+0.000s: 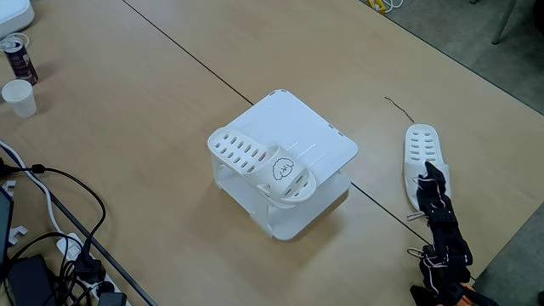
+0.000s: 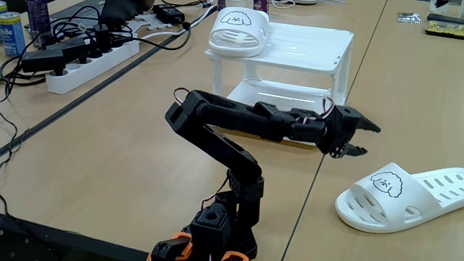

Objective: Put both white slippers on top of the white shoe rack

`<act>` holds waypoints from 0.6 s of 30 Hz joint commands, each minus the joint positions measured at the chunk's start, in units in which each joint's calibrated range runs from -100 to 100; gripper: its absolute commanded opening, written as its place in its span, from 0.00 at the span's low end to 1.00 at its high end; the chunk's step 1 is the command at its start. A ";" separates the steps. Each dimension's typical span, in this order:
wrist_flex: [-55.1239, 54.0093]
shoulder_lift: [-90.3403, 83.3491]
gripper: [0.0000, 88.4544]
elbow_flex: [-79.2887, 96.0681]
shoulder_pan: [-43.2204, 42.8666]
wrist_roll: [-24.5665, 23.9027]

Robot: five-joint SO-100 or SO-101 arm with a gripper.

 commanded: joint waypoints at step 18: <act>-1.94 -2.21 0.23 9.76 5.66 0.42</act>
